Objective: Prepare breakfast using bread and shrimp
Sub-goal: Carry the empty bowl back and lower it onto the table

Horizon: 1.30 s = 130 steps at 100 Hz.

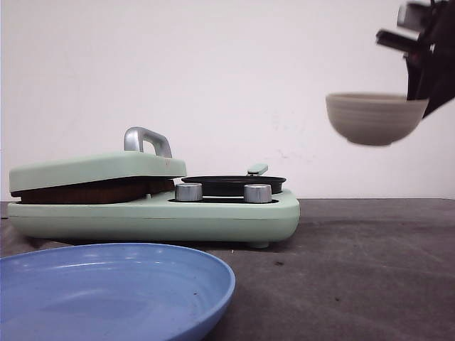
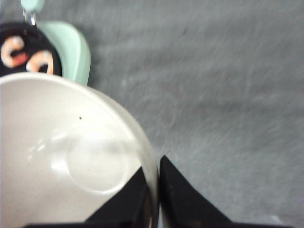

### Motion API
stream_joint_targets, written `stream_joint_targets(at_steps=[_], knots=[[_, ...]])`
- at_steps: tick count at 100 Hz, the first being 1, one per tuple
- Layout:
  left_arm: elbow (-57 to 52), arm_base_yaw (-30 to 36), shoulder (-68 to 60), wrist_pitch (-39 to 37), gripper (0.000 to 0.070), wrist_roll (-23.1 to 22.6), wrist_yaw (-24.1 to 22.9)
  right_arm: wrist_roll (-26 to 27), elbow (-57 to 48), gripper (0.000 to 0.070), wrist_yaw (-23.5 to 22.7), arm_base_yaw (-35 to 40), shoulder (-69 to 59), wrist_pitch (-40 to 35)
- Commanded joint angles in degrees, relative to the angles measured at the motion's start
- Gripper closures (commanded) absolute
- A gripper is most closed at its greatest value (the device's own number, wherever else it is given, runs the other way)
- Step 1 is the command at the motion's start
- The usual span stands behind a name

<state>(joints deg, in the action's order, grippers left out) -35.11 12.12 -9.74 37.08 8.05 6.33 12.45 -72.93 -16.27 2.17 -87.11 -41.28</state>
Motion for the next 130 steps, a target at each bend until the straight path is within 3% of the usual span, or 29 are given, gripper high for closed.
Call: stream_joint_targets(at_steps=[1,54,121,130], knots=[[-0.17,0.11,0.02,-0.66,0.0266,-0.76,0.11,0.57,-1.03,0.07,-0.42,-0.02,-2.82,-0.09],[-0.17,0.11,0.02,-0.57,0.0266,-0.76,0.11,-0.9,-1.01,0.07,-0.2,-0.02,-16.39,1.31],[-0.17,0.11,0.02,-0.44,0.0266,-0.76,0.11,-1.88,-1.01,0.07,0.2,0.0,-18.47,3.54],[-0.17,0.11,0.02,-0.42,0.0266,-0.76,0.11,-2.23,-1.01,0.0633,0.2,-0.02,-18.47,3.56]])
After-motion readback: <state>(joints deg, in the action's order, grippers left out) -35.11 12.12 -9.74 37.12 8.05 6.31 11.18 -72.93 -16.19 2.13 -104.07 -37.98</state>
